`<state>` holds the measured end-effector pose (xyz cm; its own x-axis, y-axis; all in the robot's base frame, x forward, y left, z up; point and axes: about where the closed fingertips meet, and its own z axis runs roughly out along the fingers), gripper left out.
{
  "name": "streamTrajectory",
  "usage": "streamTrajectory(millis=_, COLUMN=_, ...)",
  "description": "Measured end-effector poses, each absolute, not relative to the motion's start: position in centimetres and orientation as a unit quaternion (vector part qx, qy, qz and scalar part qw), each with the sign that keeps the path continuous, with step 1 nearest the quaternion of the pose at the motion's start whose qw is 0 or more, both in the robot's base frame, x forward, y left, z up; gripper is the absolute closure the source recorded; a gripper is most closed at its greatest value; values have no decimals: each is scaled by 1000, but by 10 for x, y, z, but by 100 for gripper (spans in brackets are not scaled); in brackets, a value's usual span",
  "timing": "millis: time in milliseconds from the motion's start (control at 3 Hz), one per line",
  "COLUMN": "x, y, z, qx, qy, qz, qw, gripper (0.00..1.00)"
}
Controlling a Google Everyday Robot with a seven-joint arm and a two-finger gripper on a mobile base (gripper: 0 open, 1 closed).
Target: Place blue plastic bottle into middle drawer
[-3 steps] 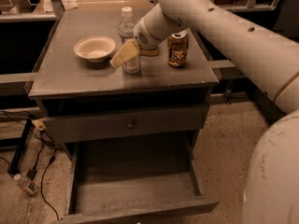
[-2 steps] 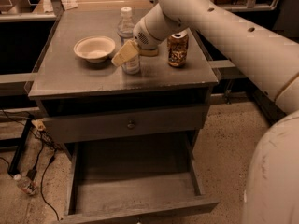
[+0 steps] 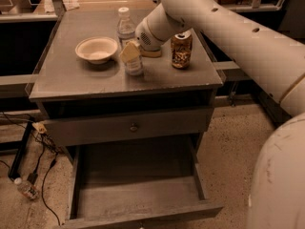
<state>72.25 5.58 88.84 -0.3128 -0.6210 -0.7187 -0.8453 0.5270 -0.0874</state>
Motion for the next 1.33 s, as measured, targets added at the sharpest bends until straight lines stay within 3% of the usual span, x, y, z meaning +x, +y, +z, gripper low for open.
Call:
streamTrajectory(millis=333, x=722, y=56, z=888, qx=-461, qy=795, qz=155, qw=362, gripper=97)
streamTrajectory(millis=1333, x=679, y=34, z=921, qx=-441, qy=803, qz=115, qw=385, gripper=100)
